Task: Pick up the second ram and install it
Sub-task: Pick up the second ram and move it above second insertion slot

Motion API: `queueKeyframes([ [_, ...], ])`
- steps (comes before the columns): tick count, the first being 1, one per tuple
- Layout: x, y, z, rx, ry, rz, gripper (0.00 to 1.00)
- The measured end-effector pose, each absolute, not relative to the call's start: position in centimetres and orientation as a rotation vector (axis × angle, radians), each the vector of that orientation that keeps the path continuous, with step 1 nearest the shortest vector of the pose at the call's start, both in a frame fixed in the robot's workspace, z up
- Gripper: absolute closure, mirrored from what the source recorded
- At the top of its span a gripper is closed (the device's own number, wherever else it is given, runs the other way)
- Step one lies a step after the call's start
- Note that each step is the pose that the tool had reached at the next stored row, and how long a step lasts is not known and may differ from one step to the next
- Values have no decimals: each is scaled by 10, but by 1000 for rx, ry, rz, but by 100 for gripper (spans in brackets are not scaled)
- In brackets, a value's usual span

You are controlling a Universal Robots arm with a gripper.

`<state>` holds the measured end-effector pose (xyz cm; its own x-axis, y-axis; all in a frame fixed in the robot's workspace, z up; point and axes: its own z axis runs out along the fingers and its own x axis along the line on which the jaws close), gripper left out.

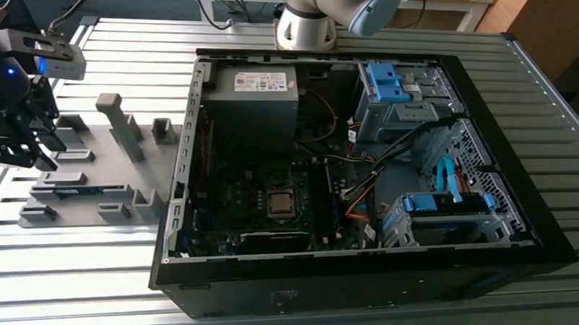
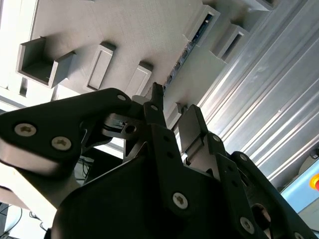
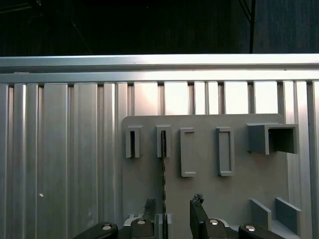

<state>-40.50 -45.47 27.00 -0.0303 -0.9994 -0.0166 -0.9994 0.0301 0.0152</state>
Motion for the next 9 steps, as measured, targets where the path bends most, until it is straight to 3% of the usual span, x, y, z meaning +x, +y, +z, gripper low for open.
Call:
queueKeyframes([
  [9,-405,-456,258,-2186,2254,35,60],
])
